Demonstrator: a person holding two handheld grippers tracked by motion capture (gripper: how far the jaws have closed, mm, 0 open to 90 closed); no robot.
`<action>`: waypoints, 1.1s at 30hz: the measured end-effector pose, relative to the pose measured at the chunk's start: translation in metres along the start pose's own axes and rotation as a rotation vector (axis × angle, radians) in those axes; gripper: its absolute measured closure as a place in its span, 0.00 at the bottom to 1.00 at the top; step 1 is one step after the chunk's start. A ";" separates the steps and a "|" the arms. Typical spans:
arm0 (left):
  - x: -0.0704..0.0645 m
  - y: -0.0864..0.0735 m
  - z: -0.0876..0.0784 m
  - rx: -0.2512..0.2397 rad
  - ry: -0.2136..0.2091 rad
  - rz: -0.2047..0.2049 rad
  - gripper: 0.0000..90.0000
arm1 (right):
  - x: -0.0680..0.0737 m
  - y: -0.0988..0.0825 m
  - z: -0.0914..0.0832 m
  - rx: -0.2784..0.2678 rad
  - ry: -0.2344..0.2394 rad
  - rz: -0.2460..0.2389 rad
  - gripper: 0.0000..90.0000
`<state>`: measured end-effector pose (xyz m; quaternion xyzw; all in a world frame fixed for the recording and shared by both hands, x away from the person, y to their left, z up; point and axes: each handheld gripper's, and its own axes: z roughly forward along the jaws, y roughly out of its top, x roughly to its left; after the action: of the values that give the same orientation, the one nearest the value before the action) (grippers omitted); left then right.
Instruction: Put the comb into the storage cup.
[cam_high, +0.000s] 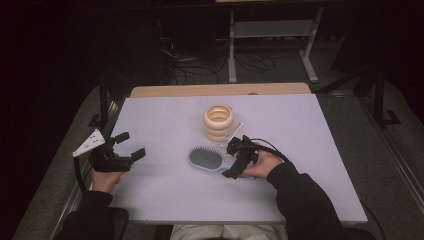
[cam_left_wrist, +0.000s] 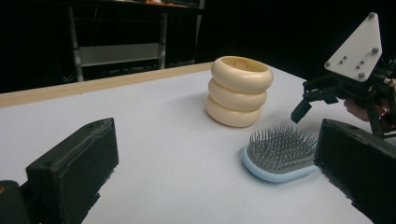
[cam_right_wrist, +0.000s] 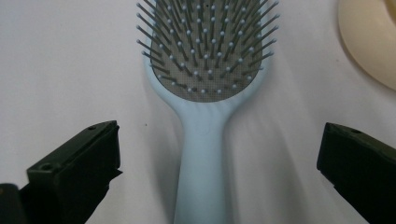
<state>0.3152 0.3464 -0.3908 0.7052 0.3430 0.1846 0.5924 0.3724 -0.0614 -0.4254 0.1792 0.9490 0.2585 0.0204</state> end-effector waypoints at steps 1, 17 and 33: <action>0.000 0.000 0.000 0.000 -0.001 0.000 0.00 | 0.000 0.000 0.001 0.002 -0.001 -0.001 0.00; -0.001 0.000 0.001 0.003 -0.008 0.002 0.00 | 0.001 -0.001 0.006 0.006 0.007 -0.023 0.17; -0.001 -0.001 0.003 0.014 -0.014 0.008 0.00 | 0.005 0.001 0.007 0.029 0.005 -0.066 0.41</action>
<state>0.3160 0.3436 -0.3918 0.7119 0.3374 0.1796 0.5892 0.3692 -0.0558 -0.4307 0.1472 0.9582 0.2442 0.0242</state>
